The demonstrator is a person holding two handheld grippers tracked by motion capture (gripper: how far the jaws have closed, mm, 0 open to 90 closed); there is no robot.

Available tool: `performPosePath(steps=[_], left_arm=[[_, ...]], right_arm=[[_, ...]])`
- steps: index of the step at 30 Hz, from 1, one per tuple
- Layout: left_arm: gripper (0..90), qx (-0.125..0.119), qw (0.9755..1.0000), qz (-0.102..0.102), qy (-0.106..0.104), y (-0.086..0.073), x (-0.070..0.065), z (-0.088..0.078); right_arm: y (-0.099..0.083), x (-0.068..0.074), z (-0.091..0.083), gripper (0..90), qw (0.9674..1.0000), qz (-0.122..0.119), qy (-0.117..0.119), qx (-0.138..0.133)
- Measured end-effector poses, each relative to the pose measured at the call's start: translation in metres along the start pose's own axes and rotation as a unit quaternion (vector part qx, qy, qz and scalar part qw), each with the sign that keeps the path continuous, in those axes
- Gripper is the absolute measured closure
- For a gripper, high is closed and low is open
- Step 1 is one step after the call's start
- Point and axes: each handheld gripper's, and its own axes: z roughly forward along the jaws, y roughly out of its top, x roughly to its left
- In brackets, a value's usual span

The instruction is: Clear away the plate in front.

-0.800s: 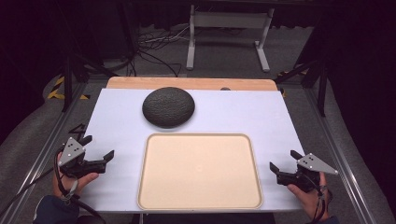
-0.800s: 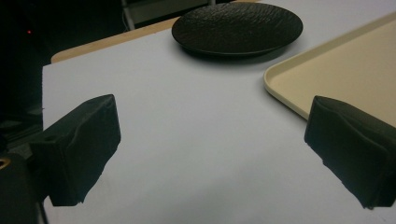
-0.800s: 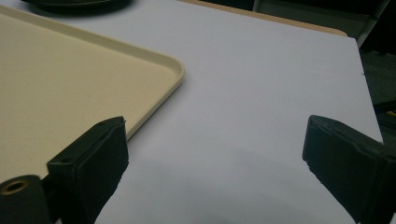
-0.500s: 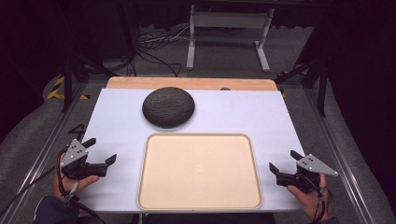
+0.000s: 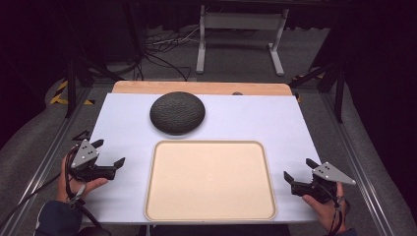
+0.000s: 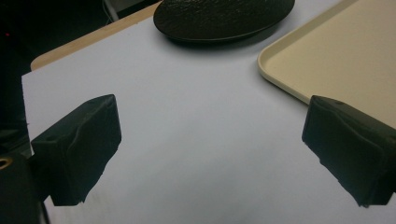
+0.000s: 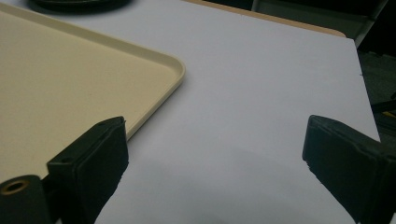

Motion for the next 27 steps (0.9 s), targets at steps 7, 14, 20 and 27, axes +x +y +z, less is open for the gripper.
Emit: performPosePath(steps=[7,14,20,27], left_arm=[[4.9,0.015,0.9995,0.027,0.002,0.008,-0.003,0.006],[4.7,0.021,0.9987,0.046,0.0,0.02,-0.001,0.016],[5.1,0.037,0.997,0.067,0.006,0.032,-0.001,0.03],[6.4,0.062,0.9942,0.088,-0.007,0.044,0.001,0.053]], right_arm=[[0.0,0.001,0.001,7.5,1.0,-0.003,0.0,0.004],[-0.001,0.002,0.002,7.5,1.0,-0.003,0.0,0.005],[-0.001,0.002,0.002,7.5,1.0,-0.005,0.001,0.007],[-0.001,0.002,0.002,7.5,1.0,-0.004,0.0,0.007]])
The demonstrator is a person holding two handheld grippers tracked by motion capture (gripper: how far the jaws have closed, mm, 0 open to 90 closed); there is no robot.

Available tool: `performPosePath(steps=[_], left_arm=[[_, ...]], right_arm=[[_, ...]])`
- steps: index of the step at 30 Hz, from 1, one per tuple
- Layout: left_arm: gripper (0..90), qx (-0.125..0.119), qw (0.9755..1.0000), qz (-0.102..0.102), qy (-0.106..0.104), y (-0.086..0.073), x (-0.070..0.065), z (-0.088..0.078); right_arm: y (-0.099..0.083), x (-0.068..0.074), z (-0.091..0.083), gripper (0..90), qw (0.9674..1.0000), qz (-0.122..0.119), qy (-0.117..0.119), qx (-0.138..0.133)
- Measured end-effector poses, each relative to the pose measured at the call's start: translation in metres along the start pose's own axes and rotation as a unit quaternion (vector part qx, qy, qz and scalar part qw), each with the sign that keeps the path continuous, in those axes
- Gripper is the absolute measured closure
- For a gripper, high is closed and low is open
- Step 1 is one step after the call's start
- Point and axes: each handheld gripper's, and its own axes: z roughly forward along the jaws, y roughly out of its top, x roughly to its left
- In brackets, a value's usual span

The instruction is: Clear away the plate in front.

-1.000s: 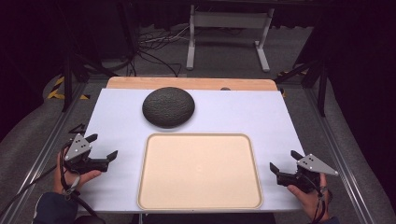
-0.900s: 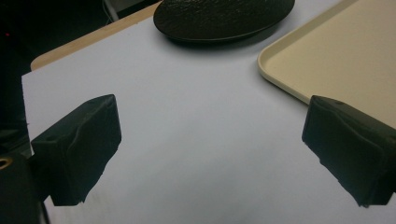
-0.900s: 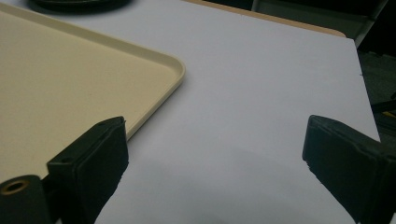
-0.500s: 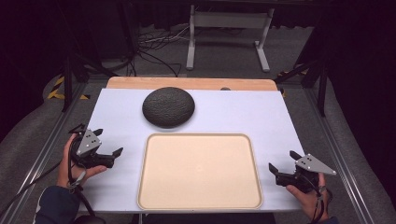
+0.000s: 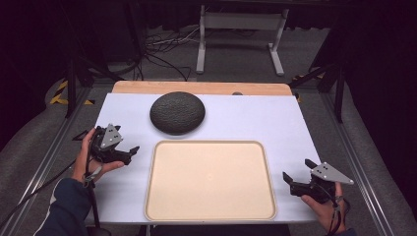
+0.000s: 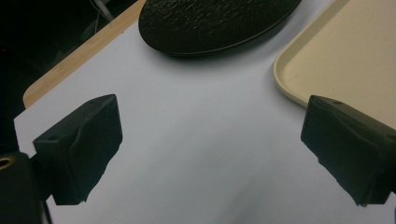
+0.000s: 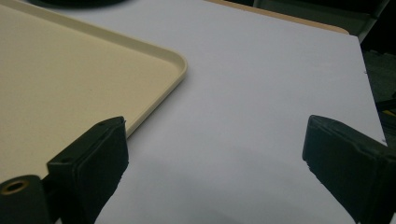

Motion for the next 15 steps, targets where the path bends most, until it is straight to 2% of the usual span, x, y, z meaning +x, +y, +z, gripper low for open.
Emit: performPosePath(steps=[3,7,8,10,11,12,15], left_arm=[[6.4,0.001,1.0,0.006,-0.004,0.006,0.0,0.007],[7.1,0.012,0.9994,0.032,-0.006,0.017,-0.002,0.019],[7.3,0.02,0.9991,0.037,0.0,0.02,-0.004,0.023],[7.7,0.019,0.9986,0.049,-0.007,0.027,-0.005,0.03],[8.6,0.026,0.9981,0.056,-0.007,0.03,-0.007,0.034],[8.6,0.026,0.9981,0.056,-0.007,0.03,-0.007,0.034],[9.4,0.04,0.9957,0.083,0.001,0.042,-0.01,0.047]], right_arm=[[0.0,0.0,0.0,7.5,1.0,0.001,0.0,0.001],[0.0,0.001,0.001,7.5,1.0,-0.001,0.0,0.002],[0.0,0.001,0.001,7.5,1.0,-0.002,0.0,0.003],[0.0,0.001,0.001,7.5,1.0,-0.003,0.001,0.003],[0.0,0.001,0.001,7.5,1.0,-0.002,0.001,0.003],[0.0,0.001,0.001,7.5,1.0,0.0,0.0,0.003],[0.0,0.0,0.001,7.5,1.0,0.0,0.0,0.003]])
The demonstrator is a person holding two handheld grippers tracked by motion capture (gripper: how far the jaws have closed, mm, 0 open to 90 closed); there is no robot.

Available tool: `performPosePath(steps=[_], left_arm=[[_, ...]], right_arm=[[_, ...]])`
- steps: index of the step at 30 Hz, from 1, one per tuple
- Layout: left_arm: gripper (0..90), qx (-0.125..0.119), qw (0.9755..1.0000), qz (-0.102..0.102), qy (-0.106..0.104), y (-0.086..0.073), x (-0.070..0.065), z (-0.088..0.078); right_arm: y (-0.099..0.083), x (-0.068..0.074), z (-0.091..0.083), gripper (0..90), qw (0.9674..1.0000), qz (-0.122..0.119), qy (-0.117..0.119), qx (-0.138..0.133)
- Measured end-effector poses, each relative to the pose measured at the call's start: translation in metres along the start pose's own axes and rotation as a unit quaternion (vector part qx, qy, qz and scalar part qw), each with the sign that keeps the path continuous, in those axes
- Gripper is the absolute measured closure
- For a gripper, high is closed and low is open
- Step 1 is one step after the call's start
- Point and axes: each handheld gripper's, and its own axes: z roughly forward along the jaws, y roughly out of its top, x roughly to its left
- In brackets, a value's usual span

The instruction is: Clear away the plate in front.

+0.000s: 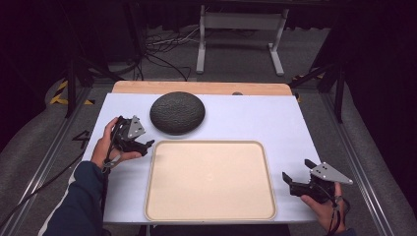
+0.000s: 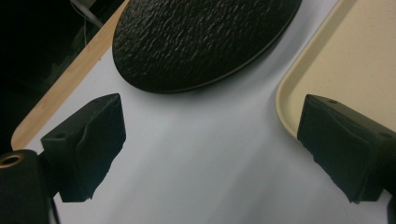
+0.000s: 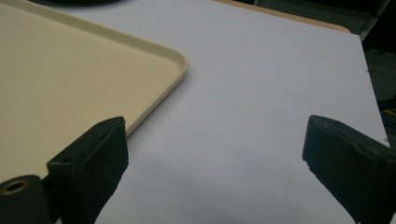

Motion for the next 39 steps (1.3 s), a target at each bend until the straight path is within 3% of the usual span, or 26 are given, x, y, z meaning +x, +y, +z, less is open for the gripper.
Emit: performPosePath(steps=[2,5,7,8,11,16,17,18,19,20,24,26,28,30,31,33,34,35,37,39], left_arm=[[10.1,0.015,0.9997,0.02,0.004,0.007,0.0,0.007],[10.6,0.023,0.9993,0.03,0.008,0.012,0.001,0.012],[11.7,0.034,0.9973,0.061,0.024,0.017,-0.002,0.02],[12.1,0.034,0.9973,0.061,0.024,0.017,-0.002,0.02],[13.2,0.063,0.9926,0.098,0.034,0.022,-0.005,0.03],[15.5,0.067,0.9894,0.122,0.039,0.03,-0.004,0.04],[16.0,0.074,0.9868,0.139,0.037,0.031,-0.005,0.046],[16.3,0.074,0.9868,0.139,0.037,0.031,-0.005,0.046],[16.4,0.082,0.9839,0.155,0.035,0.031,-0.007,0.051],[16.8,0.082,0.9839,0.155,0.035,0.031,-0.007,0.051],[17.8,0.096,0.9783,0.177,0.049,0.03,-0.008,0.058],[19.2,0.102,0.9737,0.195,0.06,0.028,-0.008,0.061],[19.5,0.104,0.9715,0.204,0.06,0.027,-0.007,0.065],[20.4,0.101,0.9715,0.205,0.064,0.026,-0.007,0.066],[20.8,0.095,0.9691,0.215,0.075,0.028,-0.008,0.068],[22.9,0.089,0.9696,0.214,0.08,0.028,-0.009,0.069],[22.8,0.09,0.9665,0.224,0.087,0.029,-0.009,0.07],[22.8,0.088,0.9654,0.227,0.092,0.029,-0.011,0.072],[25.8,0.092,0.9595,0.245,0.105,0.029,-0.014,0.076],[28.1,0.092,0.9577,0.253,0.103,0.03,-0.015,0.077]], right_arm=[[0.0,0.0,0.0,7.5,1.0,0.0,0.001,0.0],[0.0,0.0,0.0,7.5,1.0,-0.001,0.001,0.0],[-0.001,-0.001,0.0,7.5,1.0,-0.001,0.001,0.0],[-0.001,-0.001,0.0,7.5,1.0,-0.001,0.001,0.0],[-0.001,0.0,0.001,7.5,1.0,0.0,0.002,0.002],[-0.001,0.0,0.001,7.5,1.0,-0.001,0.002,0.003],[-0.001,0.0,0.001,7.5,1.0,-0.001,0.003,0.003],[-0.001,0.0,0.001,7.5,1.0,-0.001,0.003,0.003],[-0.001,0.0,0.001,7.5,1.0,-0.001,0.002,0.003],[-0.001,0.0,0.001,7.5,1.0,-0.001,0.002,0.003],[-0.002,-0.001,0.001,7.5,1.0,0.0,0.002,0.004],[-0.002,0.0,0.002,7.5,1.0,-0.001,0.004,0.005],[-0.002,0.0,0.002,7.5,1.0,0.0,0.003,0.005],[-0.002,0.0,0.002,7.5,1.0,-0.001,0.004,0.005],[-0.002,0.0,0.002,7.5,1.0,0.0,0.003,0.006],[-0.003,0.0,0.003,7.5,1.0,0.0,0.002,0.007],[-0.003,0.0,0.003,7.5,1.0,0.0,0.002,0.008],[-0.003,0.0,0.003,7.5,1.0,0.0,0.002,0.008],[-0.003,0.0,0.004,7.5,1.0,0.0,0.003,0.009],[-0.003,0.0,0.004,7.5,0.9999,0.0,0.004,0.009]])
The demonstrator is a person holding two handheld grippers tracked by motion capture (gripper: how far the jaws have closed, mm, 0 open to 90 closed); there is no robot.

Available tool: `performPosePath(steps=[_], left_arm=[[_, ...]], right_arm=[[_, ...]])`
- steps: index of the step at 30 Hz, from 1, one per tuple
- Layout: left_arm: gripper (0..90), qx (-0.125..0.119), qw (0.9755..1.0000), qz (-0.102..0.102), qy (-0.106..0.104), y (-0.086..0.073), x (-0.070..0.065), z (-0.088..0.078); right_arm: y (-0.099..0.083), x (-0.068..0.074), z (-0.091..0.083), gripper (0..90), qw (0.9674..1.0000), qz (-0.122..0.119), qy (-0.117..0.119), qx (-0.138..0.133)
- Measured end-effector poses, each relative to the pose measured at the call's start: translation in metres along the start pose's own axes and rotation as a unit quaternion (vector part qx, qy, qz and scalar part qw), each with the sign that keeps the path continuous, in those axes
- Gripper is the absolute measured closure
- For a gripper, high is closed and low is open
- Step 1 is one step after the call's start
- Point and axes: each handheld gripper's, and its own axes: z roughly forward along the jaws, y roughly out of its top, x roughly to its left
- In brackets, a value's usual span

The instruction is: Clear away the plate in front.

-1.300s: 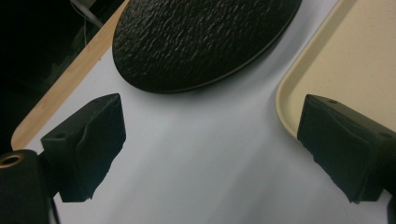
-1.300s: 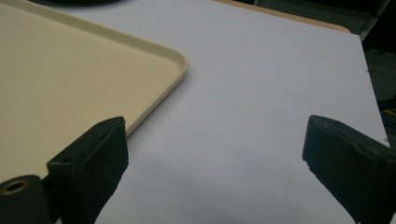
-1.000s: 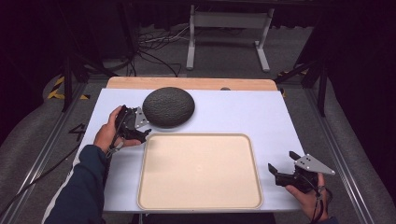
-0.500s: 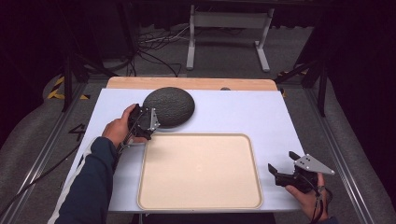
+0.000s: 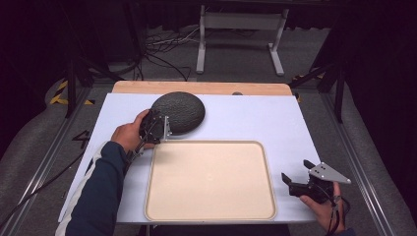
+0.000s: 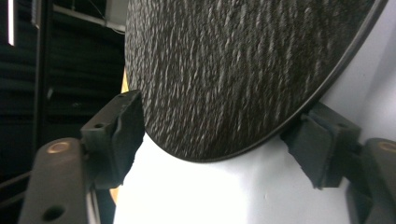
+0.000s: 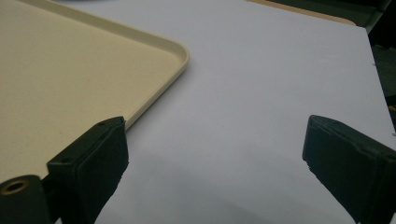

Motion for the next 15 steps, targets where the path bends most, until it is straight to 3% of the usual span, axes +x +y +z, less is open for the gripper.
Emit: performPosePath(steps=[3,5,8,10,15], left_arm=[[31.2,0.002,0.9999,0.012,-0.003,0.0,-0.002,0.0],[41.2,0.004,0.9995,0.028,-0.012,0.002,-0.004,0.0],[67.8,0.031,0.9969,0.072,-0.007,0.004,-0.01,0.005],[70.4,0.026,0.9979,0.059,-0.005,0.002,-0.009,0.006],[80.2,-0.001,0.9985,0.031,0.046,0.001,-0.005,-0.001]], right_arm=[[0.0,0.0,0.0,7.5,1.0,0.0,0.0,0.001],[-0.001,0.0,0.001,7.5,1.0,-0.001,0.001,0.002],[0.0,0.001,0.001,7.5,1.0,-0.002,0.002,0.003],[0.0,0.001,0.001,7.5,1.0,-0.003,0.001,0.003],[-0.001,0.001,0.002,7.5,1.0,-0.002,0.002,0.004]])
